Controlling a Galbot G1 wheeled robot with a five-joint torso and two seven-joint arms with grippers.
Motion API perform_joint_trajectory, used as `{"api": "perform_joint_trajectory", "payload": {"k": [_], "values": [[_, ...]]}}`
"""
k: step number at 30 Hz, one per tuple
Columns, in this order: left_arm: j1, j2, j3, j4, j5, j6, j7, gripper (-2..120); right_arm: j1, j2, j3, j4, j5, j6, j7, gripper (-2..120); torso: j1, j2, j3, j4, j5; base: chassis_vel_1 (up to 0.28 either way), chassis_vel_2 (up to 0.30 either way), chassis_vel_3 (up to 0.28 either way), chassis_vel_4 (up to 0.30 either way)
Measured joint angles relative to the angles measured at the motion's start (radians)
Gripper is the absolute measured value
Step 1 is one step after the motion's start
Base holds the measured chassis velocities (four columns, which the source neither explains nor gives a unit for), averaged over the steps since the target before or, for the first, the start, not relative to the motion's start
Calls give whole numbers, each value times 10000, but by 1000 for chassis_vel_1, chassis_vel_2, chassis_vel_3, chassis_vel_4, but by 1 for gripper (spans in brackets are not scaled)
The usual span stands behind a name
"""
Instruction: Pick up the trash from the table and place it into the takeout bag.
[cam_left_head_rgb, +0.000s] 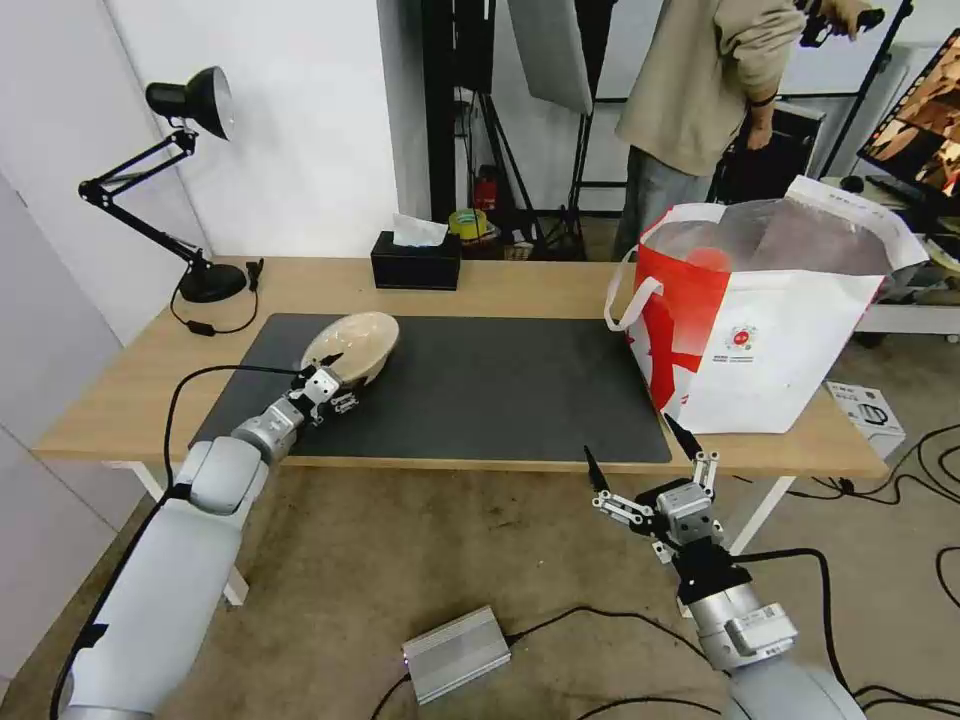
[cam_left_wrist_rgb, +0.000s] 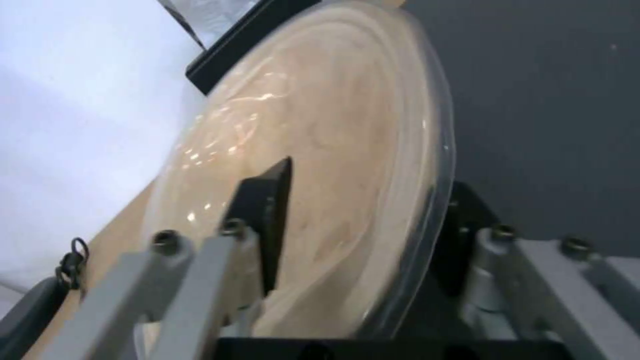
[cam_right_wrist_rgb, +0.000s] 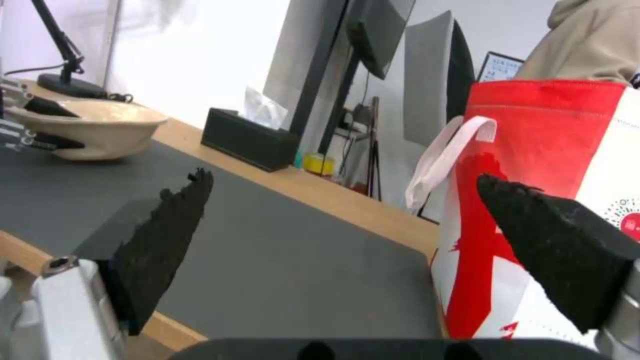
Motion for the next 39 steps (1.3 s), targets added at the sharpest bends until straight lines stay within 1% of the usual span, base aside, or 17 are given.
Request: {"api": "perform_joint_trajectory", "payload": {"k": [3,4,8,9,10,12,23,28,34,37,39], "values": [[26,158,36,0,-24,0,22,26,0,-1,0,0,0,0,0,100,0,0,0,1,0,0,0,0,0],[26,158,36,0,-24,0,22,26,0,-1,0,0,0,0,0,100,0,0,0,1,0,0,0,0,0],[-20,162,57,69,-8,-17,34,10,0,-1,0,0,0,0,0,100,0,0,0,1,1,0,0,0,0],[-20,162,57,69,-8,-17,34,10,0,-1,0,0,0,0,0,100,0,0,0,1,1,0,0,0,0],[-33,137,68,81,4,-23,22,5,0,0,0,0,0,0,0,100,0,0,-1,1,1,0,0,0,0],[-36,88,99,87,23,-28,12,1,0,0,0,0,0,0,0,100,0,0,-1,2,2,0,0,0,0],[-35,44,229,89,21,-67,16,1,0,-1,0,0,0,0,0,100,0,1,-1,2,2,0,0,0,0],[-115,151,450,89,-89,-203,17,1,0,0,0,0,0,0,0,100,0,2,0,0,-2,0,0,0,0],[-302,539,660,-39,-555,-294,52,1,0,0,0,0,0,0,0,100,1,1,1,-1,-1,0,0,0,0],[-439,959,889,-171,-927,-573,42,1,0,-1,0,0,0,0,0,100,2,0,1,1,-1,0,0,0,0],[-497,1016,951,-194,-1025,-660,33,1,0,0,0,0,0,0,0,100,1,-1,1,1,-1,0,0,0,0]]}}
